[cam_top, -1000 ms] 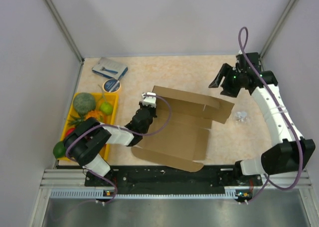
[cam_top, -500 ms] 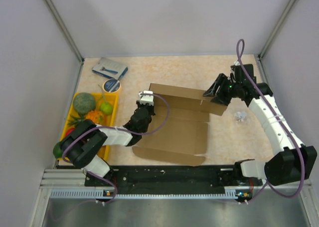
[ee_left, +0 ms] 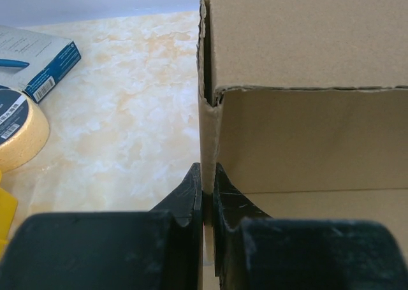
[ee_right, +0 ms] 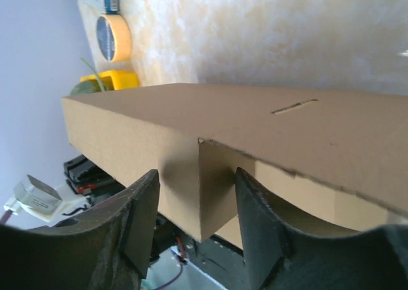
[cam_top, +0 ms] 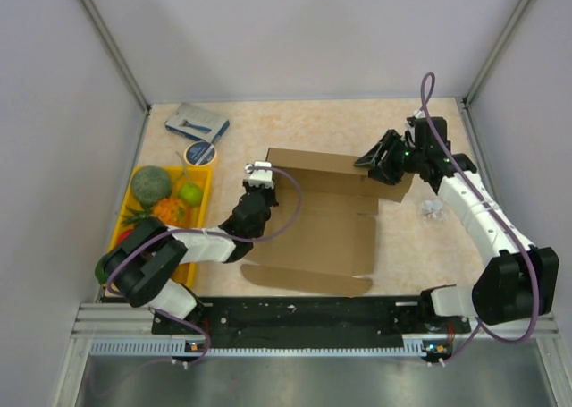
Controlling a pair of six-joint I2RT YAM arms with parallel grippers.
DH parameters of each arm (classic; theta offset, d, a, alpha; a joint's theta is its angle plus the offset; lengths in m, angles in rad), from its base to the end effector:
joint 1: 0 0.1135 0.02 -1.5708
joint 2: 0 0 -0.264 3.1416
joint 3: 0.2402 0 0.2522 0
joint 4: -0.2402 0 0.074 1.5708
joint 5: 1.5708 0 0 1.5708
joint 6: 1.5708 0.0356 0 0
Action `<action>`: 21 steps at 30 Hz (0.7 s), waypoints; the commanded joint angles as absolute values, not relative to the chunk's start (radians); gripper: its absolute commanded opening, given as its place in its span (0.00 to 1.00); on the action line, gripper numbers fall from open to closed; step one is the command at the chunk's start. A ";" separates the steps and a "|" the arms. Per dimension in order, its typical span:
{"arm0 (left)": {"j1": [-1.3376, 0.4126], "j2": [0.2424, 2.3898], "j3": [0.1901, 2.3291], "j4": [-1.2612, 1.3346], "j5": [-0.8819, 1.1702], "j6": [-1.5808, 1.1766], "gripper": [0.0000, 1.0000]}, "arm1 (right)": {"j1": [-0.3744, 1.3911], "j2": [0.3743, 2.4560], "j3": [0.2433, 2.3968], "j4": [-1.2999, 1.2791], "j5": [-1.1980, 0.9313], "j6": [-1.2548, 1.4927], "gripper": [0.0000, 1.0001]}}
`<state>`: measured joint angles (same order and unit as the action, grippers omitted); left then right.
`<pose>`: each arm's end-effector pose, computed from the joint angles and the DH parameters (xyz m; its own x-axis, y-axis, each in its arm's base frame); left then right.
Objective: Fold the paper box
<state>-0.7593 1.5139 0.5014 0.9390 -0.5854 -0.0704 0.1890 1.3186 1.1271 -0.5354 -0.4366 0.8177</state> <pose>0.2232 -0.1847 0.1935 -0.0654 -0.0188 -0.9977 0.1699 0.9850 -0.0297 0.2775 0.0684 0.3108 -0.7970 0.5207 -0.3060 0.1475 0.6592 0.7374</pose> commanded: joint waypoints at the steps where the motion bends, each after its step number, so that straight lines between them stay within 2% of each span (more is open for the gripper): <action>1: -0.765 1.467 0.517 0.951 -0.549 -0.136 0.00 | 0.202 1.292 1.088 -0.339 -0.525 0.929 0.49; 5: -0.764 1.421 0.545 0.796 -0.543 -0.285 0.00 | 0.196 1.252 1.029 -0.215 -0.552 0.991 0.40; 6: -0.765 1.414 0.538 0.798 -0.531 -0.331 0.00 | 0.190 1.250 1.017 -0.186 -0.561 1.012 0.31; 8: -0.764 1.405 0.532 0.779 -0.528 -0.363 0.00 | 0.186 1.258 0.999 -0.129 -0.603 1.058 0.23; 11: -0.764 1.391 0.537 0.759 -0.532 -0.370 0.00 | 0.186 1.264 1.009 -0.121 -0.624 1.081 0.00; 20: -0.764 1.333 0.564 0.664 -0.558 -0.397 0.00 | 0.172 1.290 0.994 0.064 -0.692 1.180 0.00; 21: -0.764 1.328 0.575 0.629 -0.564 -0.403 0.00 | 0.167 1.296 1.017 -0.028 -0.695 1.096 0.07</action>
